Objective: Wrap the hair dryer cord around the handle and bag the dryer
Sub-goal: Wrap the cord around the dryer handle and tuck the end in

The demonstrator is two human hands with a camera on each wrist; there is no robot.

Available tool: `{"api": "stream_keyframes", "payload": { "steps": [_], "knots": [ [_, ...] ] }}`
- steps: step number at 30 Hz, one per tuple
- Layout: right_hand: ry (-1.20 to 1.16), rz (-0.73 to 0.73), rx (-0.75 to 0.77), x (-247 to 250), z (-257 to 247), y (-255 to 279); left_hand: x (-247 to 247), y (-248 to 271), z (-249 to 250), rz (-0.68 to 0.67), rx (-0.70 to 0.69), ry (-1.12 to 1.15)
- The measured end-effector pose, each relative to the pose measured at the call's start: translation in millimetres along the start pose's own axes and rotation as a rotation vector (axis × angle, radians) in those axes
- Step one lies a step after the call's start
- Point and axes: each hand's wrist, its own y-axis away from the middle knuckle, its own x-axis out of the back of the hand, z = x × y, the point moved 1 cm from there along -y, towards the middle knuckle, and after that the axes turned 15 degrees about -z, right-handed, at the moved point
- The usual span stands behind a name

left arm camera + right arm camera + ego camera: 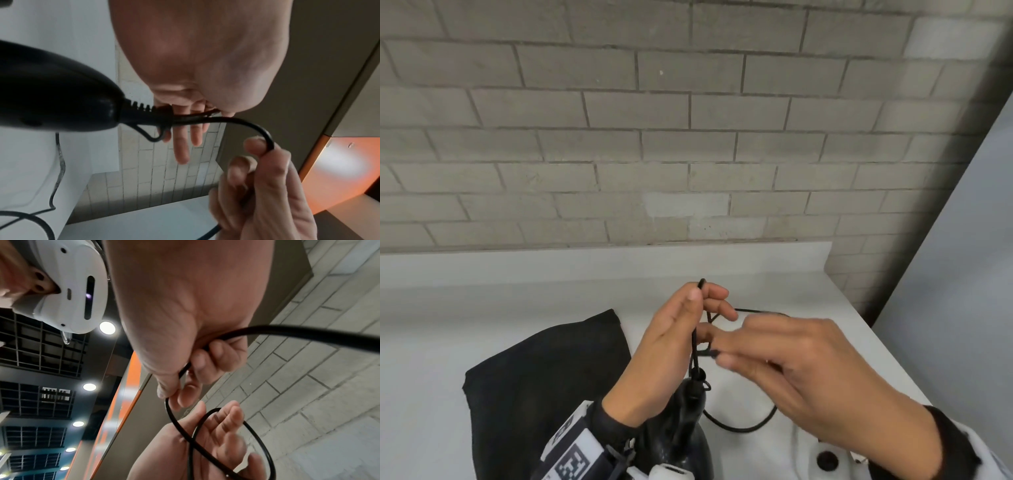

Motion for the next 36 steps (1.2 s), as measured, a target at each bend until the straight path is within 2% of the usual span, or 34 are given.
{"api": "stream_keyframes", "payload": {
  "steps": [5, 12, 15, 19, 23, 31, 36],
  "knots": [
    [-0.146, 0.126, -0.055, 9.8, 10.1, -17.5, -7.8, 0.7, 2.9, -0.071, -0.05, -0.092],
    [-0.236, 0.226, -0.218, -4.9, 25.1, -29.8, -7.5, 3.3, -4.5, -0.008, -0.096, -0.024],
    [-0.324, 0.186, -0.27, -15.0, 28.6, -30.6, -5.3, 2.9, -4.8, -0.005, -0.112, 0.03],
    [-0.628, 0.023, -0.204, -25.6, 29.1, -32.2, -5.1, 2.0, -5.1, 0.047, -0.108, 0.097],
    [-0.773, 0.046, -0.268, -35.5, 35.1, -32.4, -7.6, 2.6, -7.2, 0.067, -0.058, 0.258],
    [-0.721, 0.165, -0.33, -44.4, 36.3, -37.4, -10.4, 2.2, -12.2, -0.017, -0.047, 0.35],
    [-0.728, 0.216, -0.39, -51.9, 33.9, -36.9, -9.6, 0.0, -11.5, 0.035, -0.026, 0.274]
  ]
}}
